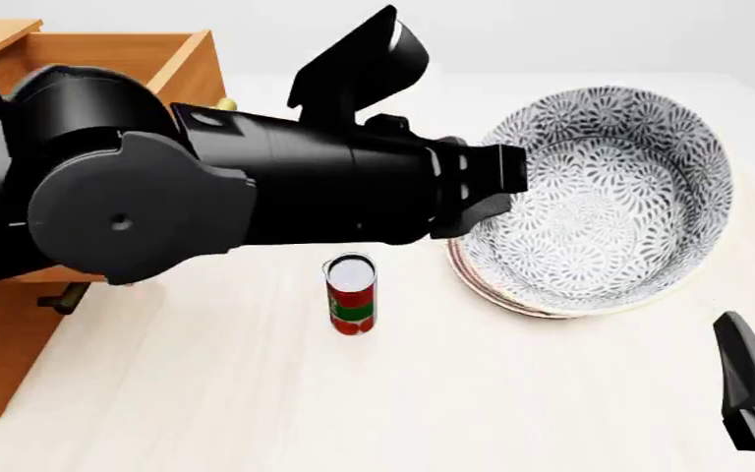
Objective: Put the bowl in the top drawer of the cabinet.
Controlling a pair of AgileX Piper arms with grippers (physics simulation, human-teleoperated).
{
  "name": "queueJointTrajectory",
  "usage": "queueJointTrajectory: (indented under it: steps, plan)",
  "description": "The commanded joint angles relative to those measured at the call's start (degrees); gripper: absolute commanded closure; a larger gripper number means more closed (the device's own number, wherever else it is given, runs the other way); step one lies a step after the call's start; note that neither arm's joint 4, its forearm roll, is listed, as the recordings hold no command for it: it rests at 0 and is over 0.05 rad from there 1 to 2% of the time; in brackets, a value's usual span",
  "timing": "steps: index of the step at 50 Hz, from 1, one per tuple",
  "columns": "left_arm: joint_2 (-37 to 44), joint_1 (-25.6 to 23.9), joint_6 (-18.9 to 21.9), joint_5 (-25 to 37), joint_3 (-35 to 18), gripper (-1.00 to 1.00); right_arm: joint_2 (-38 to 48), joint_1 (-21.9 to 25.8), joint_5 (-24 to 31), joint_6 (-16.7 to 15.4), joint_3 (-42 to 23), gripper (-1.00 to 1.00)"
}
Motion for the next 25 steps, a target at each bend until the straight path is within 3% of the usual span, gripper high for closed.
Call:
queueJointTrajectory:
  steps: [1,8,25]
  plan:
    - [-1.7,2.3,2.2,4.6,-4.2,1.0,0.0,0.0,0.0,0.0,0.0,-1.0]
    - [-2.4,5.2,3.9,7.9,-7.8,1.0,0.0,0.0,0.0,0.0,0.0,-1.0]
    - [-4.5,8.3,5.2,10.9,-10.7,1.0,0.0,0.0,0.0,0.0,0.0,-1.0]
